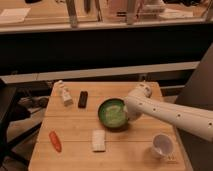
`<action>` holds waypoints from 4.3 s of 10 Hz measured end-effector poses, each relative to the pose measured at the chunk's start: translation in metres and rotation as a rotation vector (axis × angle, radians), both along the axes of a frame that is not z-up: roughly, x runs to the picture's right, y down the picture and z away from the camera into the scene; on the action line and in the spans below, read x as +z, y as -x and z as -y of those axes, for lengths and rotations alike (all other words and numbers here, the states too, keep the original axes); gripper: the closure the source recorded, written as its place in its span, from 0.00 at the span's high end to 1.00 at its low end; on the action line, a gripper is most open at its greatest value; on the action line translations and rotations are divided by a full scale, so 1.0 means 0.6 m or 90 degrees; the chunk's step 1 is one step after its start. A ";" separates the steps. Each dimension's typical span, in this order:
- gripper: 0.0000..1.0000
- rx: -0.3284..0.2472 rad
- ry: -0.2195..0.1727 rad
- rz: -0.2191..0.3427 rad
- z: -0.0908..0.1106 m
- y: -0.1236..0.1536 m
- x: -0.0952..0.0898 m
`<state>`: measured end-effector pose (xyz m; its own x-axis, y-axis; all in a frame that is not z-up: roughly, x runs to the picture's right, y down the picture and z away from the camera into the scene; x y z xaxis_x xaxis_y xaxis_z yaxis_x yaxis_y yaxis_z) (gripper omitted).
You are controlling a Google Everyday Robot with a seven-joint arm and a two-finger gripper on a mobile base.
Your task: Drag the ceramic bowl in a circle
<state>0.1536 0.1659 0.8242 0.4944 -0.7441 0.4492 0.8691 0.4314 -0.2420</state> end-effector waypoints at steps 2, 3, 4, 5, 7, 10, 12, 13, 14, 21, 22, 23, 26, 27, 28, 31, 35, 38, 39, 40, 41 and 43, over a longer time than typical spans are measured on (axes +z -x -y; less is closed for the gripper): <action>0.01 0.000 0.005 0.020 0.015 0.000 0.023; 0.01 -0.004 0.007 0.031 0.026 0.003 0.037; 0.01 -0.008 0.007 0.032 0.040 -0.003 0.053; 0.01 -0.010 0.006 0.028 0.054 -0.010 0.065; 0.01 -0.007 0.000 0.004 0.077 -0.051 0.080; 0.01 0.014 -0.018 -0.047 0.108 -0.138 0.083; 0.01 0.034 -0.024 -0.084 0.116 -0.200 0.077; 0.01 0.054 -0.028 -0.107 0.118 -0.240 0.071; 0.01 0.078 -0.025 -0.131 0.113 -0.281 0.064; 0.01 0.070 -0.030 -0.105 0.072 -0.327 0.039; 0.01 0.068 -0.029 -0.103 0.063 -0.328 0.033; 0.01 0.063 -0.030 -0.098 0.057 -0.336 0.030; 0.01 0.048 -0.033 -0.085 0.047 -0.321 0.030; 0.01 0.039 -0.035 -0.077 0.042 -0.297 0.029; 0.01 0.029 -0.037 -0.070 0.038 -0.283 0.027; 0.01 0.003 -0.040 -0.056 0.029 -0.274 0.022; 0.01 -0.038 -0.048 -0.030 0.015 -0.201 0.007; 0.01 -0.070 -0.050 -0.009 -0.007 -0.165 -0.015; 0.01 -0.078 -0.049 -0.003 -0.013 -0.155 -0.021; 0.01 -0.086 -0.049 0.005 -0.018 -0.144 -0.028; 0.01 -0.094 -0.049 0.009 -0.018 -0.138 -0.029; 0.01 -0.116 -0.050 0.026 -0.019 -0.109 -0.032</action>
<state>0.2190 0.1770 0.8048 0.3316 -0.8527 0.4036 0.9427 0.2826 -0.1775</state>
